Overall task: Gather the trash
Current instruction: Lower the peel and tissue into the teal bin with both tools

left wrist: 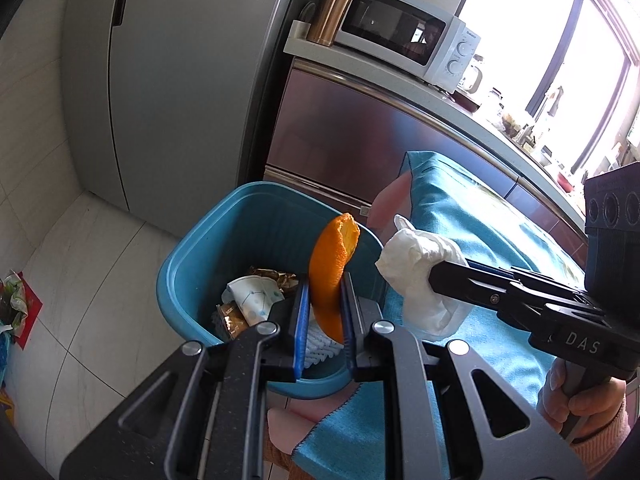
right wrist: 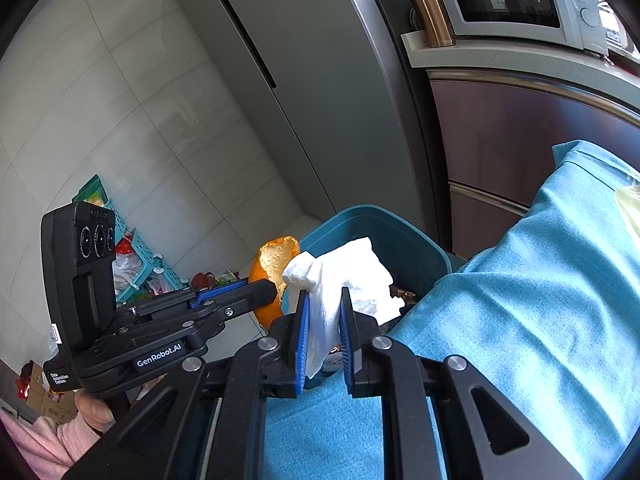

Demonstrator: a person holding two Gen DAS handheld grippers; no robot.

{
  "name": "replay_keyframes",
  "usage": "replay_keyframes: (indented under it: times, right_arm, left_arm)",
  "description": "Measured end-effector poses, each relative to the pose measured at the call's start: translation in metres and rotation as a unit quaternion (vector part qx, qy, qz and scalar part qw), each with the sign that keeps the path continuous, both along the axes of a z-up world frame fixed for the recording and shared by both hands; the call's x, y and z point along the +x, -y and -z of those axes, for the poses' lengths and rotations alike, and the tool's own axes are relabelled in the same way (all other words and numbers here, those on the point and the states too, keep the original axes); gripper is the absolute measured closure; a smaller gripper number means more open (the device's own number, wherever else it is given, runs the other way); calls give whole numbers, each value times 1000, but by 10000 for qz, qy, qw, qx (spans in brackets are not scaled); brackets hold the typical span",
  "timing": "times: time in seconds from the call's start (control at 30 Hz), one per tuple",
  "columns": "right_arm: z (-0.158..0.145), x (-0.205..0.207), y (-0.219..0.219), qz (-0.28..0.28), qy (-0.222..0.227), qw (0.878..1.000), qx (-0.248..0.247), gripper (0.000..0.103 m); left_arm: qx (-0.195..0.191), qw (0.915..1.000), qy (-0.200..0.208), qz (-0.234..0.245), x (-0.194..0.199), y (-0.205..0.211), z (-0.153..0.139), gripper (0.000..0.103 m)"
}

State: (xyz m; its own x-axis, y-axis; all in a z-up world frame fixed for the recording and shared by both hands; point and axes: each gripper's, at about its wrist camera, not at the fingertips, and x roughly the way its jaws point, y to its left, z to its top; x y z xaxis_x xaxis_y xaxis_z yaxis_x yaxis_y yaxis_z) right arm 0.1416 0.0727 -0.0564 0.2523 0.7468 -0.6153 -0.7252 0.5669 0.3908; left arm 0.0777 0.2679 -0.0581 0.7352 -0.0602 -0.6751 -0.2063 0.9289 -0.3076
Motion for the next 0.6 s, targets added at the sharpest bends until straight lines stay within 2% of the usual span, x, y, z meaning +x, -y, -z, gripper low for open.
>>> replay_keyframes:
  times: [0.6]
  right_arm:
    - [13, 6, -18, 79, -98, 9998, -183, 90]
  left_arm:
    - [32, 9999, -146, -35, 12, 1, 10, 88]
